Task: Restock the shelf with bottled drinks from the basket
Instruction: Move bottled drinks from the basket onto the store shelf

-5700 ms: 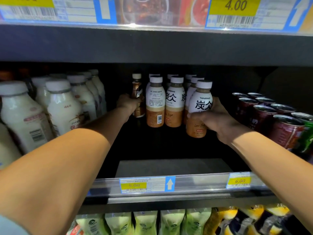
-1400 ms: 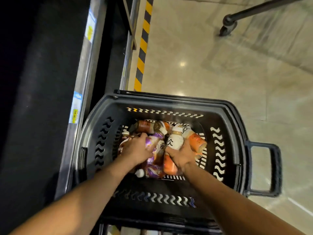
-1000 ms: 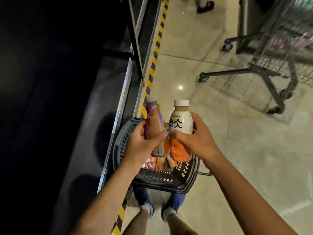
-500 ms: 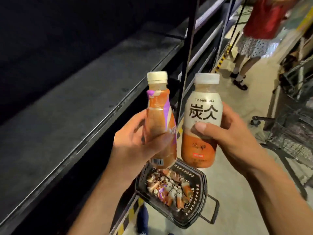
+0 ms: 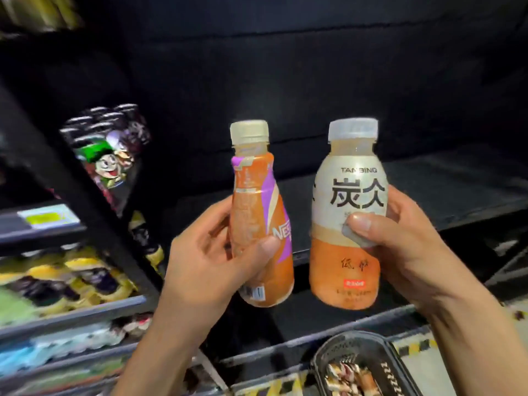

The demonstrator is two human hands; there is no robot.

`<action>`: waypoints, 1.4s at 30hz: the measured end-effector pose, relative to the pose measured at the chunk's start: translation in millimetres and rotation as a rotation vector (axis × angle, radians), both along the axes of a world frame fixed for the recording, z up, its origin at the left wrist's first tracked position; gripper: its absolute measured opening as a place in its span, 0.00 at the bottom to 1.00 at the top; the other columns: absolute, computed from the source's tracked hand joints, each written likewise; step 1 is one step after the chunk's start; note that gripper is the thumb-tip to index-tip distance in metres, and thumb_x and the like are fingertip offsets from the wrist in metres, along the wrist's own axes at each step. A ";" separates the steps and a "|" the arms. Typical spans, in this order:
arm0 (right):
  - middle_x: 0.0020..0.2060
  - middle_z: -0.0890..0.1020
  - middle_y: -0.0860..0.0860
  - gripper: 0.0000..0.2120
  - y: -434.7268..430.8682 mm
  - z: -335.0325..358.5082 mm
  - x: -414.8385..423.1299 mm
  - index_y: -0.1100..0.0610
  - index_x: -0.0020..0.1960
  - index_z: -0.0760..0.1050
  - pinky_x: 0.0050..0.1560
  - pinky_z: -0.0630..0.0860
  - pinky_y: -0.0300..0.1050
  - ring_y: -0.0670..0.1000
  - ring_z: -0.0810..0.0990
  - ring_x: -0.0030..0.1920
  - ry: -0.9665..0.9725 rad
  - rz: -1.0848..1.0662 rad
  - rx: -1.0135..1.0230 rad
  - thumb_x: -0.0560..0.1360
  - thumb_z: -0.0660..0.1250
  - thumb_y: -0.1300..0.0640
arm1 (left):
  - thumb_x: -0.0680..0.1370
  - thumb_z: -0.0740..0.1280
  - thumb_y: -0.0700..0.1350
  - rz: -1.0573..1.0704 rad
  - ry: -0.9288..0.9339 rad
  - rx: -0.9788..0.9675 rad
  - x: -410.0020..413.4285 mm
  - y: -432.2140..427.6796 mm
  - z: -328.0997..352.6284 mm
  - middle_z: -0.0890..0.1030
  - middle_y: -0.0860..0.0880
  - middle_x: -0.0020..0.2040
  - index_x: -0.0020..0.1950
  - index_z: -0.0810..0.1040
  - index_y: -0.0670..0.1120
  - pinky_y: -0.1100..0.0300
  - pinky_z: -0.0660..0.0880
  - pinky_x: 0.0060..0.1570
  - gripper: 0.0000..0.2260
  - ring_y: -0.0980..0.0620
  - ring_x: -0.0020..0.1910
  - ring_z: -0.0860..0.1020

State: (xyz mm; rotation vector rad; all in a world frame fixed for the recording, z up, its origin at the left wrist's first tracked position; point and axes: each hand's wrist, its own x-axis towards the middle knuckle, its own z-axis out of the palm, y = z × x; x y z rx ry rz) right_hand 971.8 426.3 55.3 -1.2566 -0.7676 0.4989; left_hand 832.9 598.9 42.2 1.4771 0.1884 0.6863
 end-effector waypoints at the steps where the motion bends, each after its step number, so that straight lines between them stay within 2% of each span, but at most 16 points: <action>1: 0.44 0.86 0.52 0.17 20.9 5.4 -8.9 0.48 0.50 0.82 0.41 0.80 0.43 0.51 0.85 0.43 -0.014 0.050 -0.010 0.60 0.73 0.52 | 0.60 0.80 0.48 0.053 -0.008 0.017 -17.6 13.3 3.6 0.86 0.51 0.44 0.55 0.83 0.46 0.67 0.78 0.39 0.25 0.57 0.41 0.84; 3: 0.46 0.86 0.53 0.20 62.2 14.0 -30.4 0.48 0.52 0.81 0.41 0.80 0.44 0.52 0.85 0.45 -0.038 0.132 -0.030 0.61 0.73 0.50 | 0.62 0.79 0.44 0.156 -0.021 0.024 -54.5 39.9 8.8 0.86 0.51 0.45 0.57 0.81 0.46 0.66 0.78 0.40 0.24 0.56 0.43 0.84; 6: 0.46 0.86 0.51 0.18 122.3 21.3 -69.7 0.47 0.51 0.82 0.41 0.79 0.42 0.50 0.84 0.45 -0.064 0.251 -0.033 0.61 0.73 0.50 | 0.62 0.76 0.47 0.304 -0.037 0.012 -113.5 78.3 13.2 0.86 0.50 0.46 0.59 0.81 0.44 0.65 0.78 0.41 0.25 0.55 0.44 0.84; 9: 0.47 0.86 0.51 0.20 179.7 24.0 -115.3 0.47 0.53 0.81 0.42 0.79 0.43 0.50 0.85 0.46 -0.080 0.347 -0.038 0.60 0.74 0.50 | 0.62 0.77 0.49 0.426 -0.019 0.005 -175.0 113.6 15.6 0.86 0.49 0.48 0.58 0.81 0.47 0.65 0.79 0.40 0.24 0.53 0.45 0.85; 12: 0.51 0.85 0.52 0.24 234.8 25.3 -169.4 0.46 0.56 0.81 0.45 0.80 0.45 0.53 0.85 0.51 -0.106 0.404 -0.045 0.60 0.75 0.48 | 0.64 0.79 0.44 0.524 0.025 0.024 -235.0 152.3 18.4 0.87 0.50 0.47 0.57 0.81 0.48 0.65 0.79 0.40 0.23 0.53 0.45 0.85; 16: 0.52 0.86 0.52 0.25 303.4 21.0 -244.5 0.47 0.57 0.80 0.44 0.80 0.42 0.52 0.85 0.51 -0.112 0.408 -0.022 0.59 0.76 0.48 | 0.63 0.80 0.44 0.610 0.078 0.052 -307.7 210.5 22.8 0.86 0.51 0.46 0.57 0.79 0.47 0.67 0.78 0.39 0.24 0.55 0.44 0.85; 19: 0.50 0.86 0.50 0.24 351.6 18.0 -292.5 0.46 0.54 0.81 0.42 0.79 0.38 0.49 0.85 0.49 -0.119 0.394 0.006 0.58 0.77 0.48 | 0.64 0.82 0.46 0.622 0.100 0.083 -353.9 259.1 23.3 0.86 0.51 0.47 0.58 0.80 0.47 0.63 0.79 0.42 0.24 0.52 0.46 0.85; 22: 0.50 0.86 0.49 0.26 394.7 17.3 -329.5 0.47 0.57 0.80 0.42 0.79 0.38 0.47 0.84 0.50 -0.138 0.339 0.003 0.59 0.77 0.47 | 0.64 0.81 0.47 0.626 0.105 0.107 -386.5 306.9 23.9 0.86 0.52 0.48 0.56 0.80 0.49 0.62 0.79 0.43 0.22 0.53 0.47 0.84; 24: 0.50 0.86 0.48 0.27 420.3 20.2 -346.7 0.48 0.57 0.79 0.43 0.79 0.40 0.47 0.84 0.51 -0.174 0.284 -0.017 0.59 0.78 0.47 | 0.65 0.81 0.46 0.626 0.114 0.106 -397.7 335.7 27.3 0.86 0.53 0.47 0.56 0.80 0.49 0.64 0.79 0.42 0.22 0.54 0.46 0.84; 26: 0.49 0.86 0.46 0.25 445.6 24.8 -359.1 0.48 0.57 0.79 0.45 0.80 0.41 0.45 0.84 0.50 -0.219 0.220 -0.039 0.62 0.81 0.51 | 0.66 0.80 0.45 0.614 0.125 0.107 -402.9 364.0 29.9 0.86 0.53 0.48 0.58 0.80 0.49 0.63 0.80 0.43 0.22 0.54 0.47 0.84; 29: 0.49 0.86 0.45 0.24 483.6 30.4 -368.0 0.49 0.59 0.78 0.48 0.81 0.42 0.43 0.84 0.48 -0.254 0.130 -0.048 0.65 0.80 0.57 | 0.67 0.80 0.45 0.610 0.155 0.122 -401.7 407.3 31.9 0.86 0.53 0.49 0.59 0.79 0.49 0.57 0.81 0.48 0.23 0.55 0.48 0.84; 32: 0.49 0.86 0.45 0.25 514.5 30.7 -363.8 0.49 0.60 0.78 0.49 0.82 0.45 0.44 0.85 0.48 -0.263 0.100 -0.058 0.65 0.80 0.56 | 0.68 0.80 0.45 0.593 0.162 0.140 -391.7 444.1 32.4 0.85 0.52 0.51 0.60 0.79 0.49 0.52 0.81 0.52 0.22 0.54 0.50 0.84; 36: 0.50 0.85 0.45 0.23 553.1 28.3 -350.5 0.48 0.59 0.78 0.49 0.82 0.47 0.44 0.84 0.49 -0.268 0.073 -0.113 0.66 0.80 0.53 | 0.68 0.79 0.46 0.575 0.177 0.143 -373.6 483.6 32.4 0.85 0.54 0.50 0.58 0.79 0.50 0.58 0.80 0.49 0.20 0.57 0.48 0.84; 38: 0.50 0.86 0.47 0.22 570.2 27.2 -345.9 0.49 0.59 0.78 0.49 0.82 0.48 0.45 0.85 0.49 -0.221 0.090 -0.122 0.66 0.79 0.53 | 0.68 0.79 0.47 0.543 0.195 0.124 -366.9 500.3 32.9 0.85 0.53 0.50 0.58 0.79 0.49 0.58 0.80 0.49 0.19 0.56 0.49 0.84; 42: 0.45 0.87 0.50 0.19 599.6 28.6 -338.5 0.54 0.56 0.79 0.39 0.81 0.43 0.49 0.86 0.45 -0.122 0.049 -0.142 0.67 0.78 0.54 | 0.69 0.78 0.45 0.529 0.225 0.116 -353.7 534.7 40.4 0.85 0.52 0.44 0.56 0.78 0.46 0.63 0.78 0.39 0.18 0.57 0.42 0.84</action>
